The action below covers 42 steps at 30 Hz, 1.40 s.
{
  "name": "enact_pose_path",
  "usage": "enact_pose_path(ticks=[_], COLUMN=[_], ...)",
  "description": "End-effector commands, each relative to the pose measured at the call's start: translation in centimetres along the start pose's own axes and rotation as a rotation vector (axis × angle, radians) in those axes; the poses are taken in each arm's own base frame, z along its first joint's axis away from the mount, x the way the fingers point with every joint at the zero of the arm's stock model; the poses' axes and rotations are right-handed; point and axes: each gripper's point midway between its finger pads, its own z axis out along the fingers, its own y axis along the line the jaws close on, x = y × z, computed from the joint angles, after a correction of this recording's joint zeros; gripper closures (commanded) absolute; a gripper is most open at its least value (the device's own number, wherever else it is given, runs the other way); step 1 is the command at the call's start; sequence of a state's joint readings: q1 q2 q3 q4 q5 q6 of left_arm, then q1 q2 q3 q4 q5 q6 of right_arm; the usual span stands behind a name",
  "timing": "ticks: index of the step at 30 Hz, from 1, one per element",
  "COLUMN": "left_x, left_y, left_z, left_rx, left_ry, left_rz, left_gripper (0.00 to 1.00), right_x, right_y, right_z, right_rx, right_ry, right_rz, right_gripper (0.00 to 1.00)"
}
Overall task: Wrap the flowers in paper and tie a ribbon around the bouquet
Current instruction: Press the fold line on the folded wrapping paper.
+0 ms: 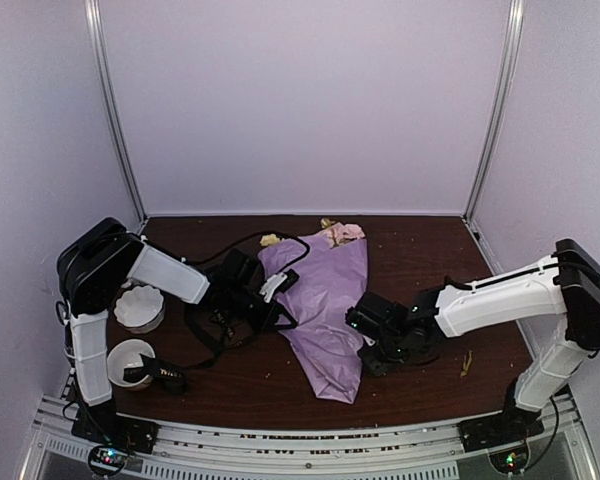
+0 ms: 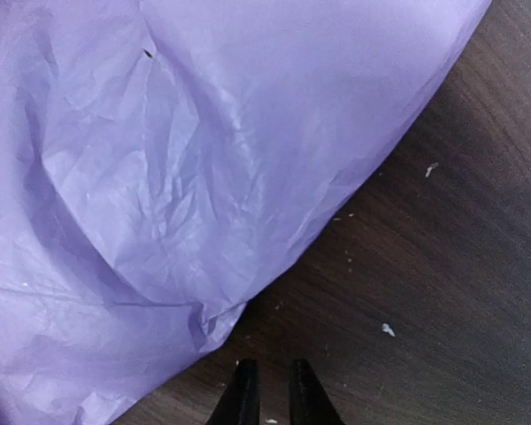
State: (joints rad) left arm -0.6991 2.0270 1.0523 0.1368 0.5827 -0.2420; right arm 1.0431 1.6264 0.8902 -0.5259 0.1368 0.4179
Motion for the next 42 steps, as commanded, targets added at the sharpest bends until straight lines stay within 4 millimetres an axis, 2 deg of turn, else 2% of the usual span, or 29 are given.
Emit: enact_pose_path(ticks=[1,3,5,9,12,15,19,24,27,30,31,33,35,38,40,42], left_x=[1.1,1.2,1.1,1.2,1.2,1.1,0.9,0.2,-0.5,-1.6,-2.1,-3.3,-4.5,-5.4,-6.2,-7.1], left_y=[1.4,1.5,1.6,1.8,1.8,1.8,1.9,2.0,2.0,2.3,2.4,3.2,4.7,6.9,7.6,7.5], left_z=[0.5,0.5,0.5,0.5,0.6,0.6,0.6,0.4,-0.1,-1.3,-1.9,-3.3,-5.3,-8.6,-10.9,-13.2], left_rx=[-0.033,-0.037,-0.045,-0.054,-0.055,-0.055,-0.061,-0.071,-0.096,-0.149,-0.172,-0.241,-0.340,-0.496,-0.563,-0.613], left_ry=[0.024,0.023,0.021,0.021,0.022,0.021,0.024,0.024,0.012,-0.012,-0.022,-0.041,-0.060,-0.058,-0.089,-0.136], left_rz=[-0.024,-0.026,-0.027,-0.031,-0.035,-0.036,-0.026,-0.015,-0.005,0.005,0.007,0.003,-0.016,-0.069,-0.091,-0.092], left_gripper=[1.00,1.00,1.00,1.00,1.00,1.00,1.00,1.00,0.85,0.57,0.50,0.46,0.44,0.41,0.41,0.40], right_x=[-3.0,-5.0,-6.5,-8.0,-7.5,-5.3,-2.7,-1.6,-1.3,-0.9,-0.9,-0.7,-0.7,-0.6,-0.7,-0.8], right_y=[-0.1,1.4,4.0,8.7,11.2,13.1,14.0,14.3,14.2,13.8,13.6,13.4,13.3,13.4,13.4,13.4], right_z=[-3.6,-5.0,-5.8,-5.3,-3.7,-1.7,0.1,0.4,0.6,0.9,0.9,1.0,1.1,1.2,1.1,1.1], right_rx=[0.040,0.013,-0.076,-0.211,-0.246,-0.222,-0.219,-0.231,-0.224,-0.211,-0.200,-0.188,-0.184,-0.188,-0.189,-0.189], right_ry=[-0.071,-0.114,-0.144,-0.174,-0.136,-0.070,-0.002,0.011,0.016,0.026,0.026,0.031,0.030,0.030,0.024,0.019], right_rz=[-0.020,-0.040,-0.056,-0.074,-0.100,-0.164,-0.178,-0.166,-0.160,-0.160,-0.161,-0.160,-0.156,-0.151,-0.150,-0.149], right_gripper=[0.86,0.86,0.86,0.86,0.86,0.87,0.88,0.88,0.88,0.88,0.88,0.88,0.88,0.88,0.88,0.88])
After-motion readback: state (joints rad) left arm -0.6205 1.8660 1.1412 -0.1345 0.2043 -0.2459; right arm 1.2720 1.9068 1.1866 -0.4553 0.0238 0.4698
